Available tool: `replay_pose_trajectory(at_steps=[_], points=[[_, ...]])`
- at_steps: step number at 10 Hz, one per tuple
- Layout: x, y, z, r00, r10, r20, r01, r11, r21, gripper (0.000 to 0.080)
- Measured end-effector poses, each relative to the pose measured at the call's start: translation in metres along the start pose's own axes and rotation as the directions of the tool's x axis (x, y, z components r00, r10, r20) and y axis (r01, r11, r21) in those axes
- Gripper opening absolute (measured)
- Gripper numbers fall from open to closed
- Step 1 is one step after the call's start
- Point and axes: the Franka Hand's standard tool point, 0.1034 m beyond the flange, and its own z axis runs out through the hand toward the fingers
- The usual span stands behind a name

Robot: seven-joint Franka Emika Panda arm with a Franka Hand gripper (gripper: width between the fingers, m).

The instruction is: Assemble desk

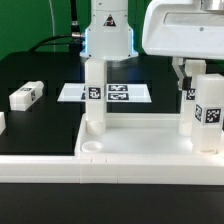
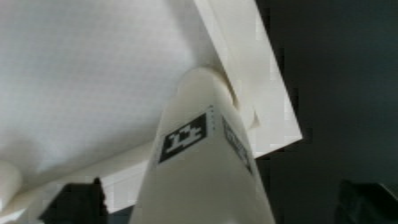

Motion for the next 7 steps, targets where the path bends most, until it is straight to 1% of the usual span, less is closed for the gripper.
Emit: replay_pose_trajectory(at_steps=[1,3,4,5,7], points=[[0.0006,0.0007,0.0000,0.996,-0.086,-0.002,0.086,0.996,-0.004,0.0649],[0.0009,0.0011,0.0000,0.984,-0.179,-0.003,0.179,0.984,-0.007,0.0649],[0.0018,0.0027,0.0000,0.958,-0.285,-0.004,0.285,0.958,-0.018,0.0649],[0.0024,0.0037,0.0000,0.942,-0.335,-0.003,0.335,0.942,-0.024,0.0649],[0.0032,0.0049,0.0001,0.937,-0.350,-0.003,0.350,0.936,-0.024,0.0636]])
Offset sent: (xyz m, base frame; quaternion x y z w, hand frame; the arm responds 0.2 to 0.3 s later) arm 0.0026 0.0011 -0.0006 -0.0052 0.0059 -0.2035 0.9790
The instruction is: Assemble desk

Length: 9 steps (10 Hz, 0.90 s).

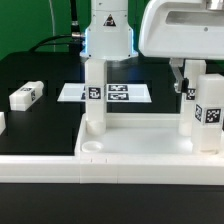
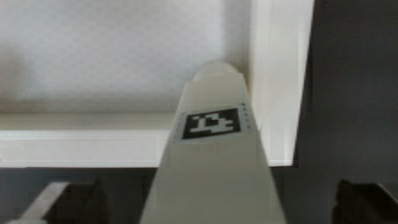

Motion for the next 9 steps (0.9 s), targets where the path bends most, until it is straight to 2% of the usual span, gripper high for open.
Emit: replay_pose_trajectory(at_steps=[2,5,7,9], points=[[0.0000,-0.0002,-0.0001,1.000,0.003,0.000,-0.003,1.000,0.000,0.0289],[0.0000,0.0001,0.0000,1.000,0.031,0.000,-0.031,1.000,0.000,0.0290],[-0.0001,-0.0002,0.0002,0.987,0.161,0.001,-0.161,0.987,0.002,0.0290],[-0.0015,-0.0005,0.0009,0.928,0.374,0.009,-0.374,0.927,0.012,0.0290]])
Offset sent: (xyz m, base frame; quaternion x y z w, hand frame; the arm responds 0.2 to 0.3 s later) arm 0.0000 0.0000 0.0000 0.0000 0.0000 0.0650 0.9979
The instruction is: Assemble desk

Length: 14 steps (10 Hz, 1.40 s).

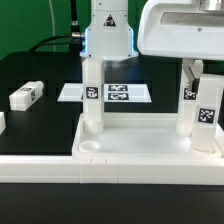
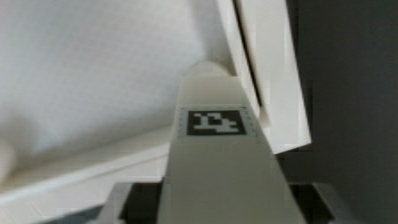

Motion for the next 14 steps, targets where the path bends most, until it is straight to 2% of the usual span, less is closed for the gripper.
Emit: replay_pose_trajectory(at_steps=[2,5,9,10,12,13,14], points=[[-0.0018,-0.0020,0.0003,0.983,0.183,0.004,-0.183,0.983,0.003,0.0291],[-0.0013,-0.0007,0.0006,0.888,0.459,0.018,-0.459,0.888,0.007,0.0291],[-0.0007,-0.0033,0.0011,0.695,0.718,0.025,-0.718,0.696,-0.020,0.0291],[-0.0007,-0.0033,0.0011,0.677,0.735,0.023,-0.735,0.678,-0.021,0.0291],[-0.0005,-0.0032,0.0012,0.719,0.695,0.024,-0.695,0.719,-0.019,0.0291],[-0.0003,-0.0031,0.0011,0.736,0.677,0.024,-0.677,0.736,-0.018,0.0480],[0.0000,-0.0027,0.0009,0.806,0.592,0.020,-0.592,0.806,-0.018,0.0611]])
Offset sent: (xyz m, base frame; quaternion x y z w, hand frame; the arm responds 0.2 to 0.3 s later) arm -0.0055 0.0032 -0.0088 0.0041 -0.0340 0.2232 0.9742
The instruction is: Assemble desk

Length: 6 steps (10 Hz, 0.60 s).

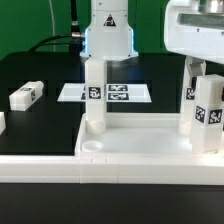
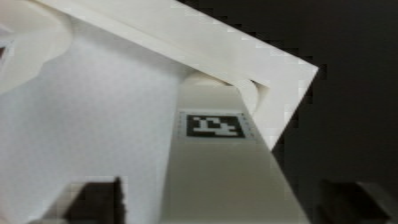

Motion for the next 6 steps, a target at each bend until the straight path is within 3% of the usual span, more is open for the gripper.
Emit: replay_pose_trajectory(at_steps=[3,6], points=[[0.0005,-0.0010,-0.0017,0.961,-0.275,-0.008,0.275,0.961,-0.008,0.0639],[-0.0024,-0.0019,-0.0014,0.856,-0.517,-0.010,0.517,0.856,-0.015,0.0649]])
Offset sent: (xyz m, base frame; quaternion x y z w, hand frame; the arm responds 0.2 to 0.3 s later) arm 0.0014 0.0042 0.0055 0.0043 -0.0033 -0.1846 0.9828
